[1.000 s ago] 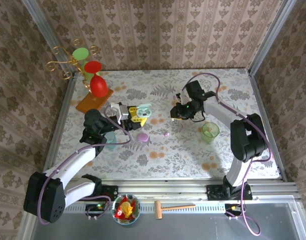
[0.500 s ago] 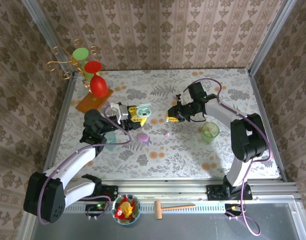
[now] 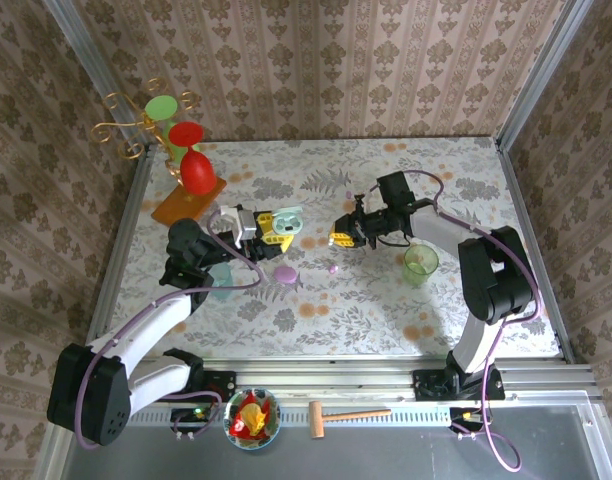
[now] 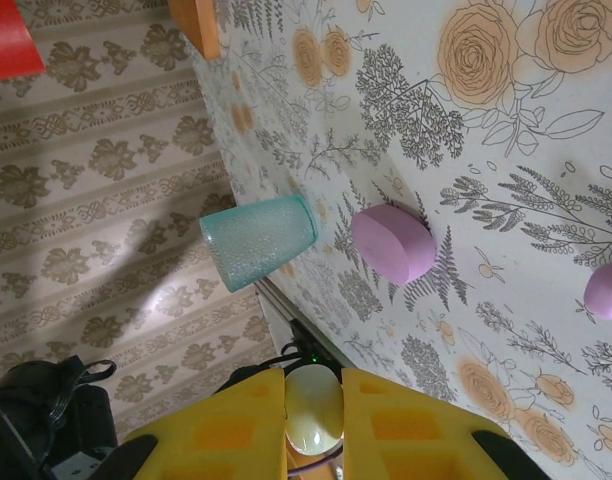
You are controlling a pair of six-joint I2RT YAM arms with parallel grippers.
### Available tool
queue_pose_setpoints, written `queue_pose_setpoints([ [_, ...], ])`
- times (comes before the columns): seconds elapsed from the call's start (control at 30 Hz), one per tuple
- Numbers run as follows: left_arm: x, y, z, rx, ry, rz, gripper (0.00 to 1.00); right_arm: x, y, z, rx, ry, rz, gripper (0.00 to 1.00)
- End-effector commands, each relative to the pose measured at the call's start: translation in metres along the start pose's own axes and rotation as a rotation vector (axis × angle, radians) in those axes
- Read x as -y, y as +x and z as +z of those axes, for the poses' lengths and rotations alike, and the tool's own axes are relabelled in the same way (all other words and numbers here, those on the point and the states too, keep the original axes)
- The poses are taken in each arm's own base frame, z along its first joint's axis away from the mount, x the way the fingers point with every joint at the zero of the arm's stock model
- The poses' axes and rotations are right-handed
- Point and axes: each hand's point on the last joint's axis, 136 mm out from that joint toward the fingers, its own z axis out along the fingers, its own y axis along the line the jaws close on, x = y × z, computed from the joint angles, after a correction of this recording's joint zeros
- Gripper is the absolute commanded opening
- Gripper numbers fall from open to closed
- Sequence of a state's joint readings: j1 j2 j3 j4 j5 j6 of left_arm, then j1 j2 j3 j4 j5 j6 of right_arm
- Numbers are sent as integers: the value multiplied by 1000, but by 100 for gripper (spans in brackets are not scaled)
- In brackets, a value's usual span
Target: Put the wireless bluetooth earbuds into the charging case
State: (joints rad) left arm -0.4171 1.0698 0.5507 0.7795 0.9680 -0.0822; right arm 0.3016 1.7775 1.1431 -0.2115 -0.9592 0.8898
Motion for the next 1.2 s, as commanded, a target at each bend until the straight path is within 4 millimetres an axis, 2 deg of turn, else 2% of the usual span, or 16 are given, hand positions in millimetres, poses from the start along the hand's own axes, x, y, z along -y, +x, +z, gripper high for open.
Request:
queue_pose_setpoints([
  [0.0, -3, -3, 1, 17, -7, 27, 31, -24, 6, -12, 9, -56, -28, 16],
  [0.13, -12, 4, 3, 11, -46, 46, 31, -50, 12, -25, 61, -78, -104, 16],
  [0.3, -33, 9, 8, 18, -170, 99, 31, -96, 27, -42, 127, -128, -208, 16],
  [0.43, -53, 14, 7, 24, -274, 146, 31, -134, 44, -46, 138, -181, -294, 16],
  [0.47, -50, 15, 11, 31, -268, 150, 31, -143, 49, -47, 138, -191, -318, 15],
  [0.57, -58, 20, 13, 36, -309, 156, 31, -165, 57, -50, 143, -209, -383, 16],
  [0.87, -59, 23, 17, 44, -291, 82, 31, -181, 73, -62, 152, -213, -478, 16],
  [1.17, -56, 20, 19, 50, -275, 34, 31, -181, 83, -38, 84, -222, -500, 15],
])
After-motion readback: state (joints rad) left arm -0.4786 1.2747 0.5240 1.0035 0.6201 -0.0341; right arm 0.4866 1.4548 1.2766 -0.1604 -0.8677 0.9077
